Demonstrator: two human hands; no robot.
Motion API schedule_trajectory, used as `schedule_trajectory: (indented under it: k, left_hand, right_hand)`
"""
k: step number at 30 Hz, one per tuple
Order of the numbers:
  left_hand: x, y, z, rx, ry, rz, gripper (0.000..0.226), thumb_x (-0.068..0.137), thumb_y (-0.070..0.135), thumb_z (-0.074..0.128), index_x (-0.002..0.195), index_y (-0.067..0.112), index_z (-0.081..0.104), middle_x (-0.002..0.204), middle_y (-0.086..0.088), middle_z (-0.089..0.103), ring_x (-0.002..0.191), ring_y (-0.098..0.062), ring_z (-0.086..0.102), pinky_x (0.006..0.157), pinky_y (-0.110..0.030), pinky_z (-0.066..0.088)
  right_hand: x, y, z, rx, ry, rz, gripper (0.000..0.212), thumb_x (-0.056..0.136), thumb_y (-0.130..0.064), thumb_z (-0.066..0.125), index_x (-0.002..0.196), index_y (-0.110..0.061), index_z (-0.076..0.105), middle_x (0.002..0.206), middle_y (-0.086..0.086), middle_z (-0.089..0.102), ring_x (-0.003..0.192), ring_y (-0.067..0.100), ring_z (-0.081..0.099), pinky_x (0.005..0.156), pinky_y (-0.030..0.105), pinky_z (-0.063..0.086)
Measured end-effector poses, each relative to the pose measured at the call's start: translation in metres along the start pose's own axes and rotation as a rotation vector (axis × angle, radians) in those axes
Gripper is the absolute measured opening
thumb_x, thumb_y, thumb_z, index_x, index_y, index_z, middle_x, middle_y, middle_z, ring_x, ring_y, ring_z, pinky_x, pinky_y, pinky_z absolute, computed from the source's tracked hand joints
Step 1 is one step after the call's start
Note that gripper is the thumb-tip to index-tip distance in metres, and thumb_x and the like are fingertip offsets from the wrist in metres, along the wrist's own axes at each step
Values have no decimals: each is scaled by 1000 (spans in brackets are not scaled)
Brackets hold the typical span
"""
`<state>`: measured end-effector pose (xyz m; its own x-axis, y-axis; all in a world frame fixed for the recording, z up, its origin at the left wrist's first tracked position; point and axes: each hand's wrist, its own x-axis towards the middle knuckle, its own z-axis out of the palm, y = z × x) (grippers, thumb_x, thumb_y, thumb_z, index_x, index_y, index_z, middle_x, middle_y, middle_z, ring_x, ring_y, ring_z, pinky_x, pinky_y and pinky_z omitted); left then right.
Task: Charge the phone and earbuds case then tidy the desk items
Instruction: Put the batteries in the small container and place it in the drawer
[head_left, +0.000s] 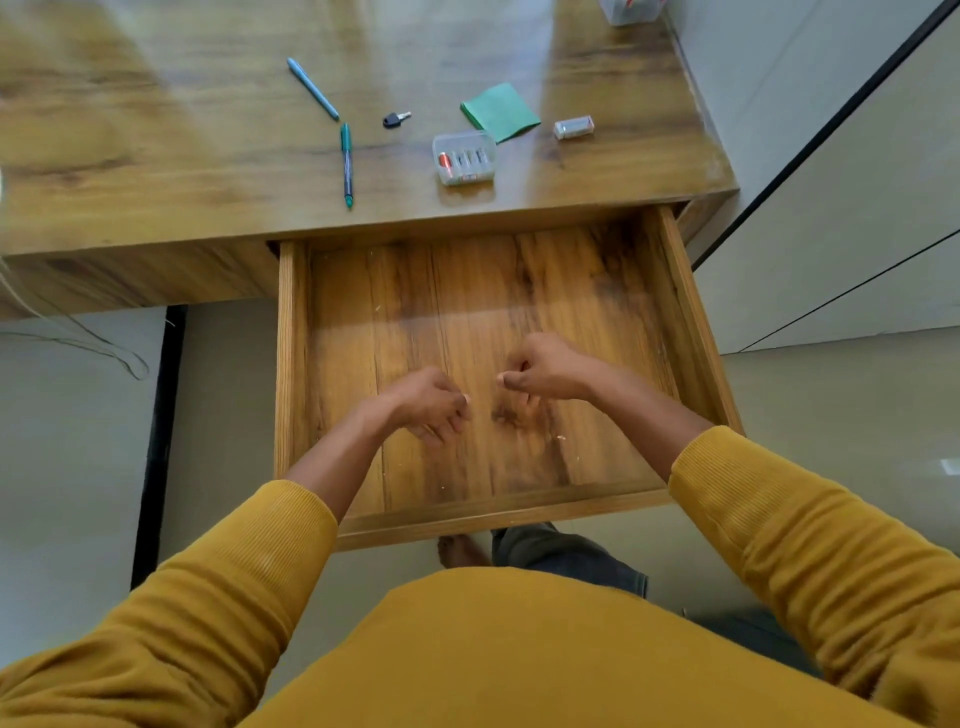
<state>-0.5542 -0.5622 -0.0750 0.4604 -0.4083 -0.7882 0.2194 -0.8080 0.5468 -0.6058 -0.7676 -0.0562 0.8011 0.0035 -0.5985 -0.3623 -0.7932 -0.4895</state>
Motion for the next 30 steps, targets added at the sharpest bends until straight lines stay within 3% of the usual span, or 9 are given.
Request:
schedule_trajectory:
  k: [3,6,9,12,17,20,23,27,30]
  left_hand:
    - [8,27,-25,-68,238,164,23,109,26,59,108,13,77,103,-8,79,89,-20,76,83,-38,66]
    - [17,52,-54,-134,442,316,19,105,32,64,110,22,79,103,4,78,97,-13,75,93,-41,62]
    - [28,81,-80,-267,575,389,17,104,32,65,116,28,76,110,5,74,104,-12,72,94,-38,61]
    - [44,111,-107,-424,665,394,21,106,26,62,125,22,72,114,1,70,105,-16,71,92,-35,64]
    - [82,142,-143,-478,797,309,31,105,20,63,137,19,64,126,-2,66,111,-17,68,95,-37,63]
    - [103,150,-154,-492,836,249,32,105,22,63,137,20,66,131,-2,68,113,-16,68,97,-36,62]
    - [118,156,-158,-519,859,211,26,105,24,65,130,22,70,126,-1,72,108,-14,72,95,-34,63]
    - [128,159,-162,-520,912,184,14,102,24,69,115,24,75,112,2,76,96,-14,77,87,-32,65]
    - [129,159,-162,-522,915,178,15,102,24,70,116,24,74,111,1,76,95,-14,77,85,-30,65]
  right_hand:
    - [11,-16,-40,29,262,-83,25,100,-37,68,81,-22,75,79,-6,76,79,12,73,80,42,63]
    - [23,-32,-79,116,434,-169,15,98,-29,68,92,-20,79,92,-6,76,90,12,72,84,36,59]
    - [46,-38,-109,281,531,-196,11,99,-21,68,102,-16,77,96,-1,76,90,13,73,89,42,62]
    - [77,-41,-137,389,627,-163,9,97,-14,70,103,-17,75,98,1,76,93,16,74,90,44,63]
    - [138,-41,-167,508,657,-48,11,92,-14,72,100,-20,77,111,4,76,106,22,73,89,44,64]
    - [170,-40,-173,564,651,-5,11,87,-17,74,84,-28,74,102,1,76,99,21,74,87,44,64]
    - [194,-38,-176,603,622,27,19,83,-18,76,73,-31,65,96,0,75,95,21,75,85,44,64]
    - [210,-36,-179,654,615,62,14,77,-13,73,73,-26,68,87,-1,75,90,23,76,81,45,65]
    - [209,-39,-180,629,607,51,18,79,-11,71,73,-28,69,87,-5,73,92,21,75,82,42,65]
